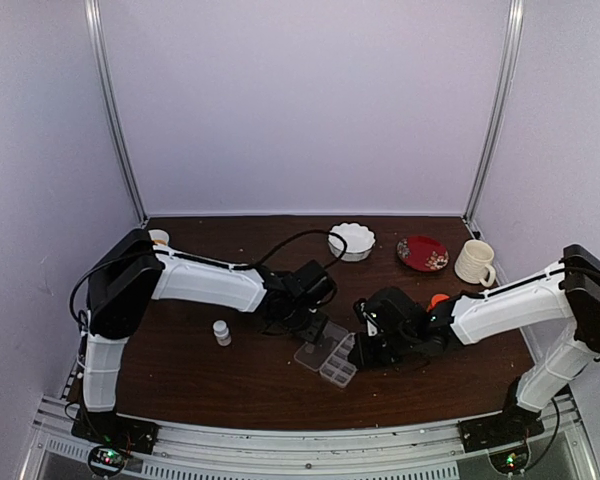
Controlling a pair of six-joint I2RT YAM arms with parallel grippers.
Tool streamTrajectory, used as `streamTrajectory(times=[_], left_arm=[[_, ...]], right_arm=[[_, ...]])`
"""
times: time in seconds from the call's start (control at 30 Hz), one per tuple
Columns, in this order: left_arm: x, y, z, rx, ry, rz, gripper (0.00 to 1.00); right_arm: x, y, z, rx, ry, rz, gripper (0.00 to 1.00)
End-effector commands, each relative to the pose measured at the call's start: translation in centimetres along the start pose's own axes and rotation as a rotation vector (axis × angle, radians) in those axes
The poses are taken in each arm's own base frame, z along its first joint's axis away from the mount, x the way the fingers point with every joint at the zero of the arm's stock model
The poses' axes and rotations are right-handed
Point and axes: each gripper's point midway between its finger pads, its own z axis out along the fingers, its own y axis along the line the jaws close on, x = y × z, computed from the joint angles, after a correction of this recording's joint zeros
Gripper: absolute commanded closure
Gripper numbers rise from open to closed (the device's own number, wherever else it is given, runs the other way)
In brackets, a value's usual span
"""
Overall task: Sort the pills into containers
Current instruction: Adjust the pill container at the center of the board.
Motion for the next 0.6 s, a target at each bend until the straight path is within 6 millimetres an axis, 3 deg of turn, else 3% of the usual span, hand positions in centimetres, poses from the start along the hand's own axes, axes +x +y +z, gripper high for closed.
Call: streamTrajectory(times=[0.0,0.13,0.27,0.57], left_arm=[[0.4,3.2,1.3,-0.081,0.044,0.005,0.44],[-0.8,4.5,1.2,-0.095,0.032,0.003,0.43],[-2.2,3.6,0.1,-0.041,0.007,0.024,0.43],[-4.6,2.1,-4.4,0.053,-0.063,-0.004,0.37]], right_arm=[[-2.8,3.0,-0.2,-0.066,-0.076,0.001,1.0],[-4.1,3.7,-0.7,-0.065,-0.107,-0.005,0.99],[-4.4,4.0,-1.4,-0.07,-0.12,-0.016,0.98],[-5.0,3.8,-2.7,-0.049,-0.146,-0.032,0.97]])
